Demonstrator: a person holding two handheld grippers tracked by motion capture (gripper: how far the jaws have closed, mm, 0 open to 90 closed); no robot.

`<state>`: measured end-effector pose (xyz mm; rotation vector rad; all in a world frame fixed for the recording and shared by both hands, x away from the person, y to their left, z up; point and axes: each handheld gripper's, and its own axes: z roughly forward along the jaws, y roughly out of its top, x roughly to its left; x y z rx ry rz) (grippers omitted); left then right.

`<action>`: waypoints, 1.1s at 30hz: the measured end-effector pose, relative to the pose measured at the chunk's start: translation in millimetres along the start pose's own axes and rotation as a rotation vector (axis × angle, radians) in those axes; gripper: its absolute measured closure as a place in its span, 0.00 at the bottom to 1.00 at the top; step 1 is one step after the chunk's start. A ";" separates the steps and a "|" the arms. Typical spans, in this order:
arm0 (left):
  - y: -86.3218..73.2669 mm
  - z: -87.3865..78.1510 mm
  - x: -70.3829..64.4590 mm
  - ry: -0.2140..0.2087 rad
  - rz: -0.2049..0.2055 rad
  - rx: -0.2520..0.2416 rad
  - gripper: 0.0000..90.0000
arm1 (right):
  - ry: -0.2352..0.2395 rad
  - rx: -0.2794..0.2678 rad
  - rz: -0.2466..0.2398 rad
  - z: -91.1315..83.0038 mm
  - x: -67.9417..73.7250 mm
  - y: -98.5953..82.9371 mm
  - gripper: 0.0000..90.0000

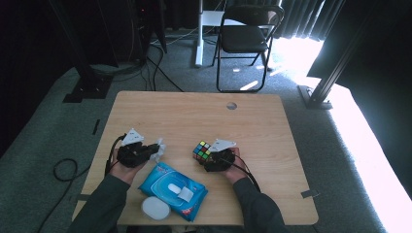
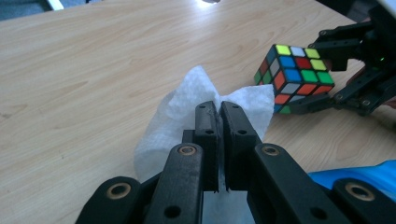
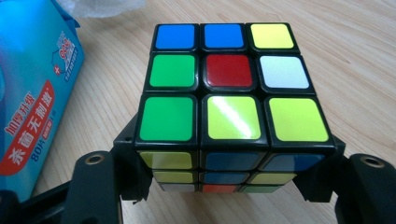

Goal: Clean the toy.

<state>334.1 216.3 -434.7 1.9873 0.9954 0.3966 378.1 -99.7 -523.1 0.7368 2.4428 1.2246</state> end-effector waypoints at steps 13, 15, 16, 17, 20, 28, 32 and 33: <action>17.1 2.6 -6.1 -0.028 0.019 -0.033 0.96 | -0.004 0.001 0.008 -0.2 5.7 8.7 0.38; 20.8 6.4 -8.5 -0.036 0.027 -0.032 0.96 | 0.000 0.003 0.019 1.1 6.0 9.2 0.38; 22.2 7.4 -9.5 -0.038 0.026 -0.033 0.96 | -0.002 0.005 0.016 1.6 5.9 9.2 0.38; 23.7 8.3 -10.3 -0.040 0.032 -0.034 0.96 | 0.000 0.007 0.016 2.1 6.0 9.1 0.38; 28.3 10.9 -13.3 -0.048 0.040 -0.035 0.96 | -0.002 0.006 0.015 2.8 6.5 9.4 0.38; 37.8 15.9 -20.0 -0.074 0.065 -0.042 0.96 | 0.003 0.008 0.016 5.6 8.6 10.8 0.38; 44.3 19.2 -25.1 -0.093 0.075 -0.049 0.96 | 0.003 0.014 0.017 8.1 8.9 10.5 0.38; 45.3 19.8 -25.9 -0.095 0.080 -0.047 0.96 | 0.003 0.015 0.019 8.5 8.9 10.5 0.38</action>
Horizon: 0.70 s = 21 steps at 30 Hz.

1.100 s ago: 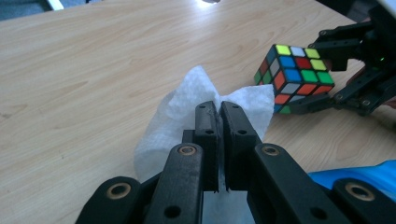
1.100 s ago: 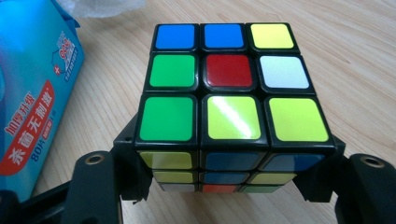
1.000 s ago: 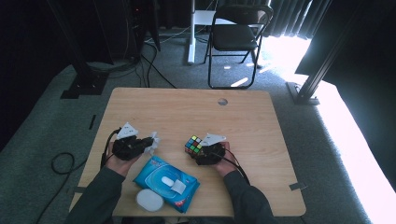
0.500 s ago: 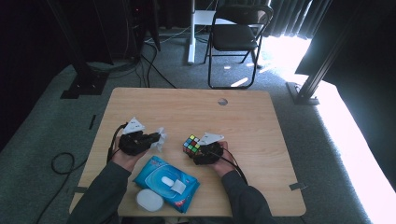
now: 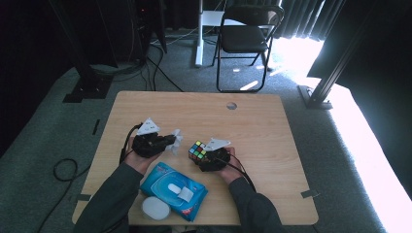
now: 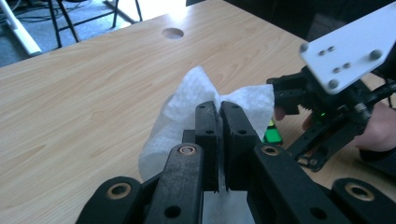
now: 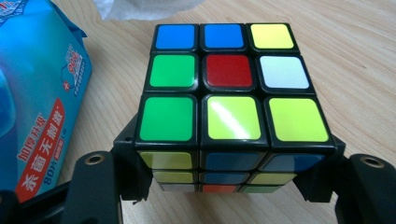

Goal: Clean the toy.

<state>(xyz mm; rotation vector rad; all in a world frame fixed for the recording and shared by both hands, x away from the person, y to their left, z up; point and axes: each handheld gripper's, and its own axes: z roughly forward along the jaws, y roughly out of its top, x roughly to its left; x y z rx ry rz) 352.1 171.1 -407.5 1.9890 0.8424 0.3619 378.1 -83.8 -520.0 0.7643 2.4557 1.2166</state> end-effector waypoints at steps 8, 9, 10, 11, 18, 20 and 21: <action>7.0 11.9 -6.7 -0.027 0.027 0.012 0.96 | 0.011 0.004 0.002 2.5 2.2 0.8 0.38; 7.5 14.4 -7.2 -0.030 0.026 0.015 0.96 | 0.012 0.007 0.003 2.9 2.6 0.7 0.38; 7.5 14.4 -7.2 -0.030 0.026 0.015 0.96 | 0.012 0.007 0.003 2.9 2.6 0.7 0.38; 8.4 18.9 -8.5 -0.039 0.027 0.017 0.96 | 0.013 0.008 0.004 3.7 3.2 0.9 0.38; 13.2 21.8 -11.5 -0.130 -0.009 -0.033 0.96 | 0.011 0.009 0.012 4.3 3.2 1.1 0.38; 16.0 21.7 -12.4 -0.136 -0.010 -0.042 0.96 | 0.011 0.013 0.013 5.0 2.8 0.2 0.38; 17.2 22.3 -12.6 -0.138 -0.008 -0.039 0.96 | 0.012 0.013 0.013 5.1 2.9 0.2 0.38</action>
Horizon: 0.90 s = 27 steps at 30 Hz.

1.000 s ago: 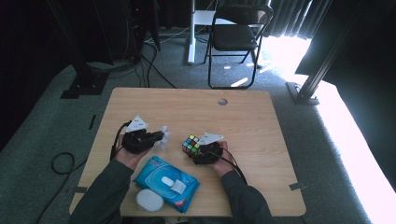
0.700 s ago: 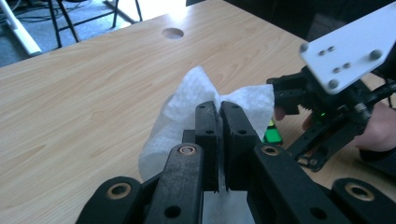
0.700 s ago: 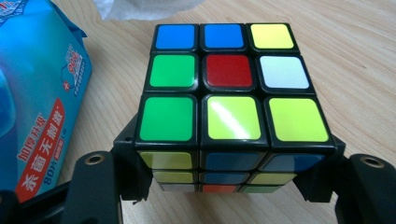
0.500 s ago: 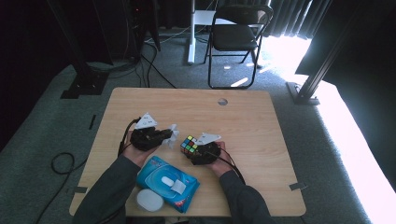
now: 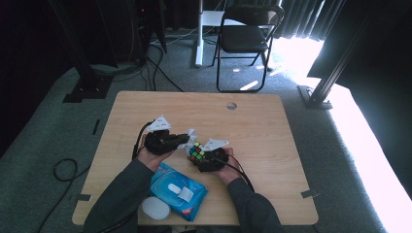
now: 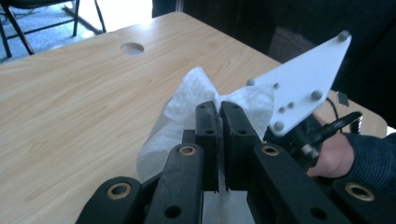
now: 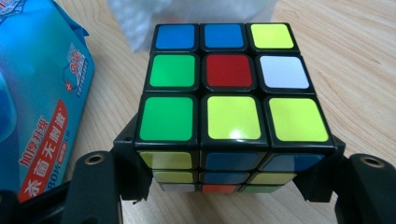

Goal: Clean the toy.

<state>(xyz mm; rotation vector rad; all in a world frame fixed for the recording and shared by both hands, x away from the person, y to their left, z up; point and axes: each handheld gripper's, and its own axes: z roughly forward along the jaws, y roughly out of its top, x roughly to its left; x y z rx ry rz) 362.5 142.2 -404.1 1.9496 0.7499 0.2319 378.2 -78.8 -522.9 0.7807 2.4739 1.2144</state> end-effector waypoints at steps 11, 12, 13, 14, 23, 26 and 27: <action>-15.0 30.0 7.5 -0.002 -0.017 0.111 0.96 | 0.009 -0.035 0.007 -5.7 -0.9 2.9 0.38; -16.5 32.6 7.8 -0.004 -0.018 0.118 0.96 | 0.010 -0.039 0.009 -6.4 -1.1 3.1 0.38; -17.9 34.8 8.3 -0.003 -0.018 0.128 0.96 | 0.012 -0.043 0.009 -7.0 -1.3 3.2 0.38; -19.2 36.6 8.9 -0.002 -0.021 0.136 0.96 | 0.012 -0.046 0.010 -7.6 -1.2 3.5 0.38; -21.6 45.3 9.5 0.023 0.005 0.176 0.96 | 0.031 -0.064 -0.016 -10.1 4.6 7.2 0.38; -20.2 47.1 11.1 0.027 0.006 0.181 0.96 | 0.039 -0.060 -0.029 -9.0 7.8 8.0 0.38; -19.7 47.4 11.5 0.029 0.008 0.183 0.96 | 0.040 -0.061 -0.031 -8.5 8.3 8.2 0.38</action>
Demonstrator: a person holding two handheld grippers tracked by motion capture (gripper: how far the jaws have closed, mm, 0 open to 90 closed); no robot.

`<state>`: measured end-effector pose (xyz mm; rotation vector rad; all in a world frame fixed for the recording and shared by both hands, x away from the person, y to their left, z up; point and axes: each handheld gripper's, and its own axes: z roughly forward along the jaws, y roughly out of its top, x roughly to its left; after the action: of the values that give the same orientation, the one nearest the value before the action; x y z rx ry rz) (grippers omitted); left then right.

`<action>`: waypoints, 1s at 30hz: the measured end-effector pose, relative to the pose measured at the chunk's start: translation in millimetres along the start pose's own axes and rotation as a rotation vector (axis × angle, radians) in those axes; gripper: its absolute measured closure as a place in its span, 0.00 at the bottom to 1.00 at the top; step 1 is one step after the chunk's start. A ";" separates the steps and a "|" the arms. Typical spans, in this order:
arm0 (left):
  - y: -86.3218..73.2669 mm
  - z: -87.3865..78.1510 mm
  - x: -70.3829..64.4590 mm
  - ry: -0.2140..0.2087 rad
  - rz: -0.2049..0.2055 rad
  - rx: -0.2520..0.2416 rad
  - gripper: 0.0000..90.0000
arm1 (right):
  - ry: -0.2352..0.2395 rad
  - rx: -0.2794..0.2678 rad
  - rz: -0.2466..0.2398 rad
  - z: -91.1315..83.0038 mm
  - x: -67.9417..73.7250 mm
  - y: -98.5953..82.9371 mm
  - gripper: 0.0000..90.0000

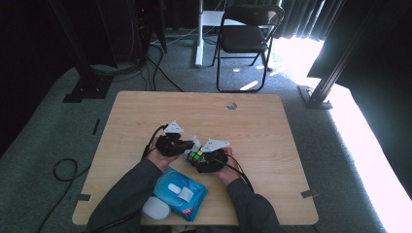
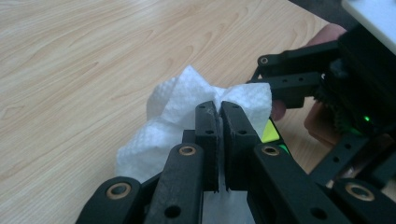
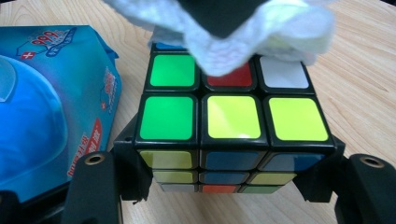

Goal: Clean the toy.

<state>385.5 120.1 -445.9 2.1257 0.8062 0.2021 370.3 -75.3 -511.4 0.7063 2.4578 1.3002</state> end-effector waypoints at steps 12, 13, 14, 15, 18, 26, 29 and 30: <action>2.2 3.4 3.2 0.013 -0.008 -0.012 0.96 | 0.035 0.000 -0.021 1.1 5.8 1.2 0.38; 1.9 4.1 3.2 0.012 -0.010 -0.009 0.96 | 0.034 0.003 -0.020 1.7 6.1 1.1 0.38; 1.8 4.3 3.1 0.012 -0.009 -0.007 0.96 | 0.034 0.007 -0.018 2.0 5.8 0.8 0.38; 1.7 4.5 2.9 0.012 -0.006 -0.006 0.96 | 0.035 0.007 -0.015 2.2 5.8 0.6 0.38; 1.8 4.8 1.6 0.002 -0.002 -0.009 0.96 | 0.035 0.005 -0.014 2.4 5.2 0.7 0.38; -0.6 6.0 -1.8 -0.020 0.012 0.000 0.96 | 0.028 0.011 -0.011 3.0 4.0 0.0 0.38; -1.7 5.6 -4.6 -0.027 0.021 0.001 0.95 | 0.023 0.010 -0.009 2.5 2.5 -0.1 0.38; -1.9 5.4 -5.3 -0.030 0.025 0.001 0.95 | 0.023 0.011 -0.006 2.2 2.2 -0.2 0.38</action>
<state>382.7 114.2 -450.1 2.1362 0.7623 0.1823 369.4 -72.8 -512.8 0.6902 2.4844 1.3010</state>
